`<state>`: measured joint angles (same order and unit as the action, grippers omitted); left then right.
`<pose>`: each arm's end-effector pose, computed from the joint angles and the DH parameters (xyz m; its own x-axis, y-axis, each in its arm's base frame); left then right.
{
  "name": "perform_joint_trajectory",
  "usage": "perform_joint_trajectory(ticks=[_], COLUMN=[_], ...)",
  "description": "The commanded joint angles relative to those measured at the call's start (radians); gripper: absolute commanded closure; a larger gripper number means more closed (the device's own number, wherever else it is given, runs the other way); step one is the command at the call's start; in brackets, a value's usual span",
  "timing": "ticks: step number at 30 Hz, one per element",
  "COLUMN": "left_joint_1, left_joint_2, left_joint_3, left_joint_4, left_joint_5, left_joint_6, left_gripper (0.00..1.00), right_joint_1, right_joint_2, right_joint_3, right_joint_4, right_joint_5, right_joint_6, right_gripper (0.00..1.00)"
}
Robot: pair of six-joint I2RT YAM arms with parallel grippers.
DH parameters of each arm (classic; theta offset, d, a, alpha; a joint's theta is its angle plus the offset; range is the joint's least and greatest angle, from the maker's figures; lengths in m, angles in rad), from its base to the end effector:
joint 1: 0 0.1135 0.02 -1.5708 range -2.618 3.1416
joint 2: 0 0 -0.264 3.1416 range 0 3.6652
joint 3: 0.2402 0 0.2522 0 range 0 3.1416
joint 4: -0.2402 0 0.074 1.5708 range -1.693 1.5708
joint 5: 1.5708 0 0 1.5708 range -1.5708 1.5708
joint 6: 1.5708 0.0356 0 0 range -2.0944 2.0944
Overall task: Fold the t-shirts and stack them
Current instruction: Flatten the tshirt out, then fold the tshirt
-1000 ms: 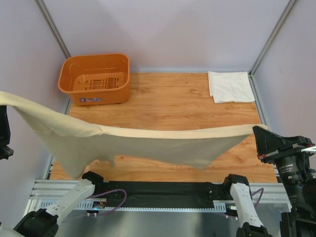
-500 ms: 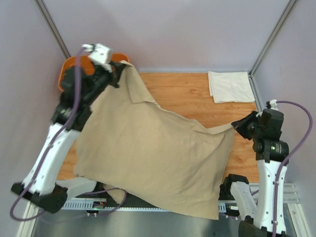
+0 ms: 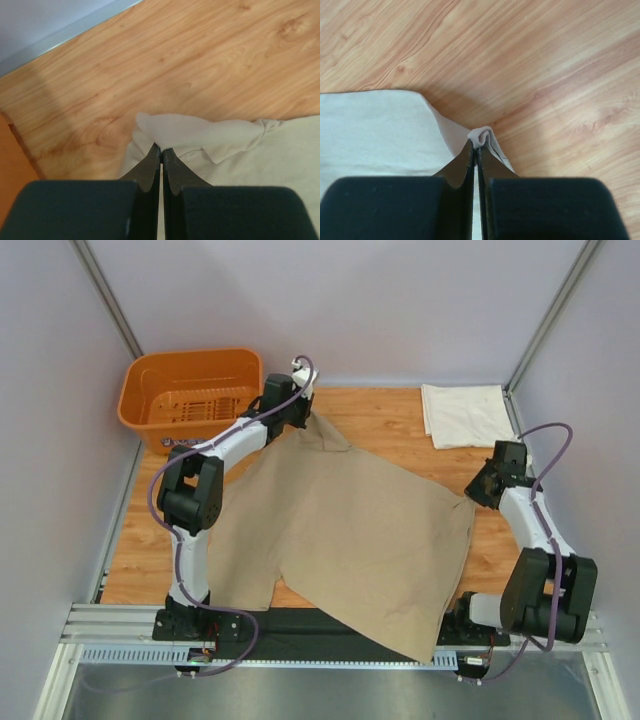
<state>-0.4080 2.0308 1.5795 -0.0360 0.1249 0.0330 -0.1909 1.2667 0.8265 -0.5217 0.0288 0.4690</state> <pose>0.4392 -0.1947 0.2460 -0.4132 0.2143 -0.8850 0.5086 0.8605 -0.0291 0.2461 -0.0486 0.2254 -0.6254 0.5810 -0.5209 0.5476 0.8023 0.2375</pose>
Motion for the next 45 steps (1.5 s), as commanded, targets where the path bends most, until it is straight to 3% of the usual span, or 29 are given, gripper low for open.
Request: perform_joint_trajectory(ticks=[1, 7, 11, 23, 32, 37, 45], left_joint_1=[0.02, 0.034, 0.054, 0.075, 0.098, 0.106, 0.138], left_joint_2=[0.028, 0.059, 0.037, -0.053, -0.179, -0.261, -0.251], left_joint_3=[0.115, 0.123, 0.16, 0.28, 0.195, 0.116, 0.112], left_joint_4=[0.142, 0.15, 0.075, -0.415, -0.625, -0.682, -0.817], left_joint_5=[0.022, 0.016, 0.021, 0.09, 0.027, -0.051, -0.041], left_joint_6=[0.015, 0.019, -0.005, -0.131, -0.277, -0.262, -0.231], left_gripper=[1.0, 1.0, 1.0, 1.0, 1.0, 1.0, 1.0], right_joint_1=[-0.004, -0.008, -0.01, -0.008, -0.007, 0.001, 0.01], right_joint_2=[0.072, 0.172, 0.172, -0.064, -0.194, -0.248, -0.214], right_joint_3=[0.078, 0.147, 0.19, 0.131, 0.066, 0.017, 0.053], right_joint_4=[0.129, 0.117, 0.007, -0.309, -0.416, -0.416, -0.555], right_joint_5=[0.056, 0.062, 0.062, 0.017, -0.066, -0.107, -0.069], right_joint_6=[-0.056, -0.072, -0.046, 0.046, 0.004, -0.024, 0.036], right_gripper=[1.0, 1.0, 1.0, 1.0, 1.0, 1.0, 1.0])
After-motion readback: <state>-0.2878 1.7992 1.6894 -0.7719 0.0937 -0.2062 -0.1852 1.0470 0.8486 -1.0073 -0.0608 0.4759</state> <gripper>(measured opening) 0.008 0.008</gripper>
